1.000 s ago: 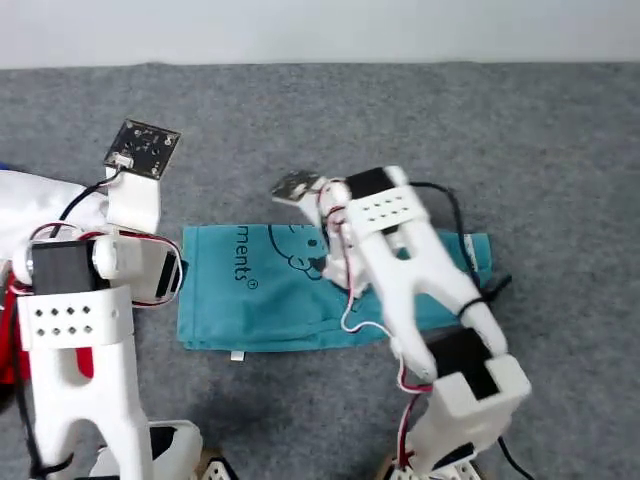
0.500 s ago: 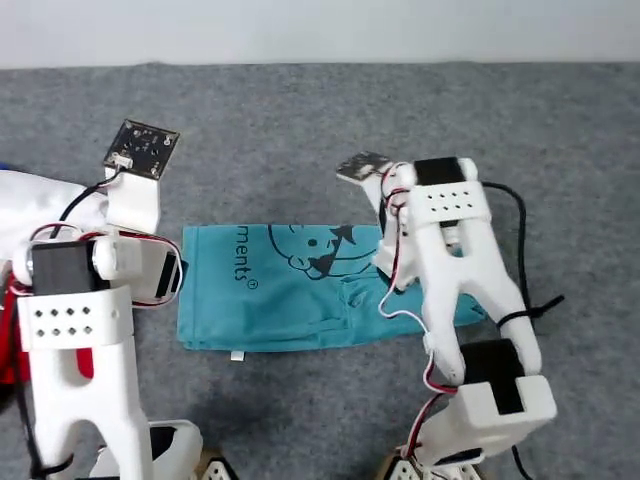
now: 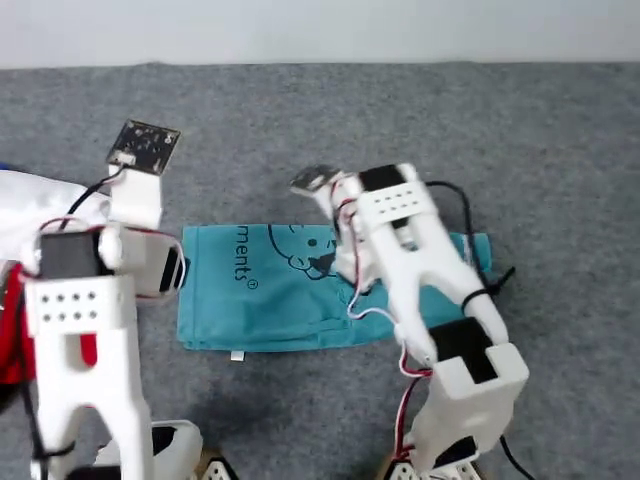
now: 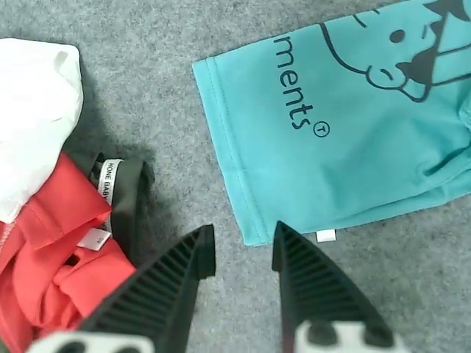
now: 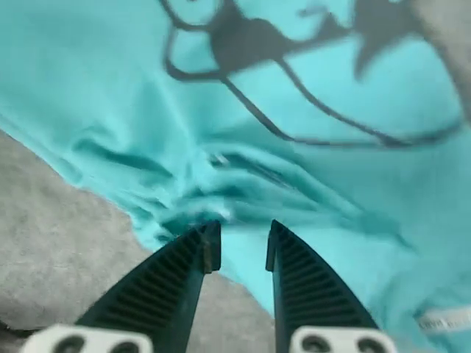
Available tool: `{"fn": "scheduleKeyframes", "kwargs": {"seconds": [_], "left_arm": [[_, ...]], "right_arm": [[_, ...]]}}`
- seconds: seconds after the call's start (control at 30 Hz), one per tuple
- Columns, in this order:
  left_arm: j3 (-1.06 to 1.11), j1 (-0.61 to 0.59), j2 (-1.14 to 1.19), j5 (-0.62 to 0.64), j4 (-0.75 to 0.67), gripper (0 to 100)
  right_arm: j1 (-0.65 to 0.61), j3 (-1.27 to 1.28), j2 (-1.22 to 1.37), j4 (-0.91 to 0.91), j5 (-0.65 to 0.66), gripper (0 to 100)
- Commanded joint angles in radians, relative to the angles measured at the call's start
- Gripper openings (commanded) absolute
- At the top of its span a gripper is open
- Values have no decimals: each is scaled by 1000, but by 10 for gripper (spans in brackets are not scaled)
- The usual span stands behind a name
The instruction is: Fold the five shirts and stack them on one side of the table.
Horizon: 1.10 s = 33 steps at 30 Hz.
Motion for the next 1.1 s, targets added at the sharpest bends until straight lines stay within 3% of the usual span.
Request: {"fn": "scheduleKeyframes", "kwargs": {"seconds": [0.0, 0.23, 0.57, 0.8, 1.07], "left_arm": [[-2, -8, 120, 14, -61, 135], [-77, -20, 425, 63, -133, 215], [-326, -84, 812, 77, -130, 268], [-378, 20, 1005, 84, -138, 265], [-499, 18, 1189, 170, -92, 262]], "right_arm": [[87, -109, -82, 84, -2, 121], [265, -187, -272, 243, 2, 125], [539, -54, -515, 252, 91, 125], [605, 8, -541, 252, 133, 123], [674, 5, -550, 252, 133, 122]]}}
